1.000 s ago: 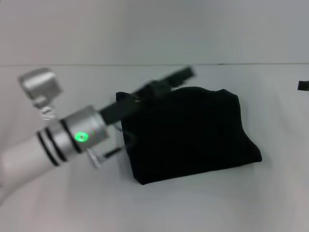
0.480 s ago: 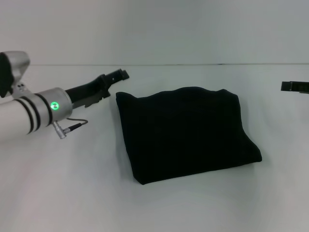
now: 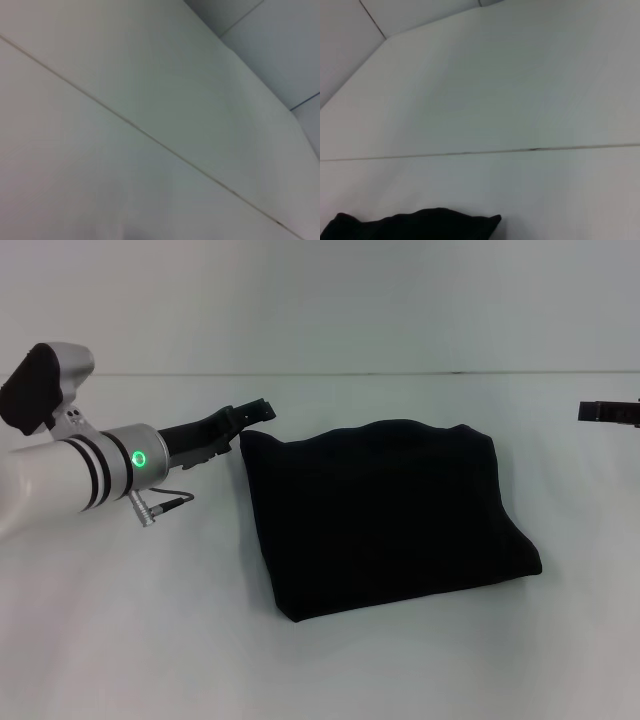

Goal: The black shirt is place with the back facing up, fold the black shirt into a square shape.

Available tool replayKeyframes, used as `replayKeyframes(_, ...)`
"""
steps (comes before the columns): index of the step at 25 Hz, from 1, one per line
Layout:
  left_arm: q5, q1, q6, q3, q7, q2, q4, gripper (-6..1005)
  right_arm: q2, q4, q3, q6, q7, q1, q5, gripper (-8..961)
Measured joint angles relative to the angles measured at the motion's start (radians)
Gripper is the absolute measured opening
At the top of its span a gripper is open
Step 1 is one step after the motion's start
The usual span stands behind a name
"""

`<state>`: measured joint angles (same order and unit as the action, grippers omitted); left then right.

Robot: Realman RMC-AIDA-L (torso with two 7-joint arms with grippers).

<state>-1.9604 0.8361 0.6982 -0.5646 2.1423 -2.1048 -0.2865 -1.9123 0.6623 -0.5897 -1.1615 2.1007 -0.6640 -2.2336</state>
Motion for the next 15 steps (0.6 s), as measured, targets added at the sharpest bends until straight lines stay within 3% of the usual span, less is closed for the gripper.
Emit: replayKeyframes(15,0.000,0.017,-0.018,-0.065,0.012,-0.022,0.008,897,-0.002,-0.003,-0.056,0.039,-0.001,-0.005,0.000,821)
